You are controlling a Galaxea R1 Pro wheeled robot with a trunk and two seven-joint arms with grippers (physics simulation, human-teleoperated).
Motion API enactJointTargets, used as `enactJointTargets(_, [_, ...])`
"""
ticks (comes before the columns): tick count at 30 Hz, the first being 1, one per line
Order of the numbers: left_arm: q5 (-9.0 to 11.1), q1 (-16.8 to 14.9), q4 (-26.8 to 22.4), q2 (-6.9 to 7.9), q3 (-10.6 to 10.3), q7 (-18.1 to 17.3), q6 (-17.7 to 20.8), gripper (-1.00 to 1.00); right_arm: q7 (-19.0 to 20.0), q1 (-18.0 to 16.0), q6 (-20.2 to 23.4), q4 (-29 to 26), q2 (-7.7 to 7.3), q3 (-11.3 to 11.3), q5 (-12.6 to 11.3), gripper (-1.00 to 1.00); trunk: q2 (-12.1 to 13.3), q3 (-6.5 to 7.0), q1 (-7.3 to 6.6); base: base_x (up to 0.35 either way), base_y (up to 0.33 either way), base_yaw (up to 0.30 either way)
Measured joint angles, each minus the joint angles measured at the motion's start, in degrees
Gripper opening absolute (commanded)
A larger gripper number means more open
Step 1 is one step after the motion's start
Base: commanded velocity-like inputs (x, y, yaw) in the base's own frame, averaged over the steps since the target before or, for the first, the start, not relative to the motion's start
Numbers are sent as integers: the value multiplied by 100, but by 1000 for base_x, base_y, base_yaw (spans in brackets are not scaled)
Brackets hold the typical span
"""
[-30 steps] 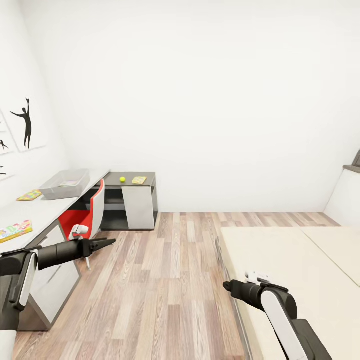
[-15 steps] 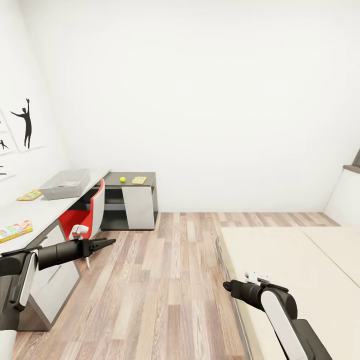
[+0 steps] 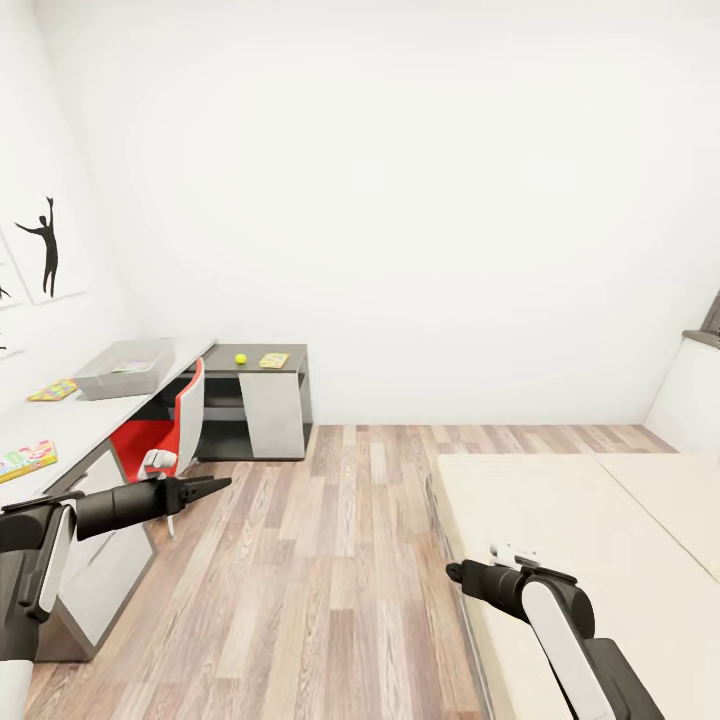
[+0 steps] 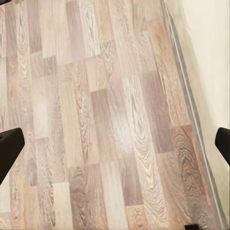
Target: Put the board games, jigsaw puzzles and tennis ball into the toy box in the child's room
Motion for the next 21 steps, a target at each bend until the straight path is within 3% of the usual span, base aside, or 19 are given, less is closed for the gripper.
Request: enactJointTargets(21, [0,0,-1,-1,-6,-2,0,100,0,0,2,0,-3,0,-1,100,1,0,0,0,-286,0])
